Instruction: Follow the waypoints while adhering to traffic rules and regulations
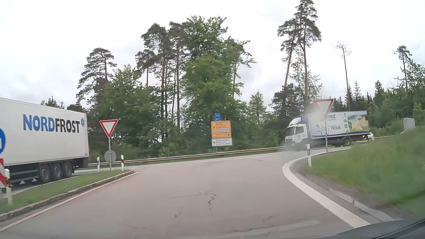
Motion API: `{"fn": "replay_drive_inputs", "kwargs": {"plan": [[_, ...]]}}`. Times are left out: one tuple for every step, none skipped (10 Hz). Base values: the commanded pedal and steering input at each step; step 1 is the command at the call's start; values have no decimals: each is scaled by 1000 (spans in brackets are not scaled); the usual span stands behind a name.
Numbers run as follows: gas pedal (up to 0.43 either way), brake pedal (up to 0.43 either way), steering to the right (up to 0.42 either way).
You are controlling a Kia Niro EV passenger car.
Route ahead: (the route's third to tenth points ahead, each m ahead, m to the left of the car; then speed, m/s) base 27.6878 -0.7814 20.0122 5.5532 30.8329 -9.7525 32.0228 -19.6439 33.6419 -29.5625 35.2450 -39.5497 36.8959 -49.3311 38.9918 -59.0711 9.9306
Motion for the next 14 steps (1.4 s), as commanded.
{"fn": "replay_drive_inputs", "kwargs": {"plan": [[0, 232, 51], [0, 232, 53], [0, 238, 56], [0, 238, 59], [0, 244, 65], [0, 250, 72], [0, 250, 77], [0, 250, 81], [0, 256, 86], [0, 256, 92], [0, 256, 97], [0, 256, 106], [0, 256, 114], [0, 256, 123]]}}
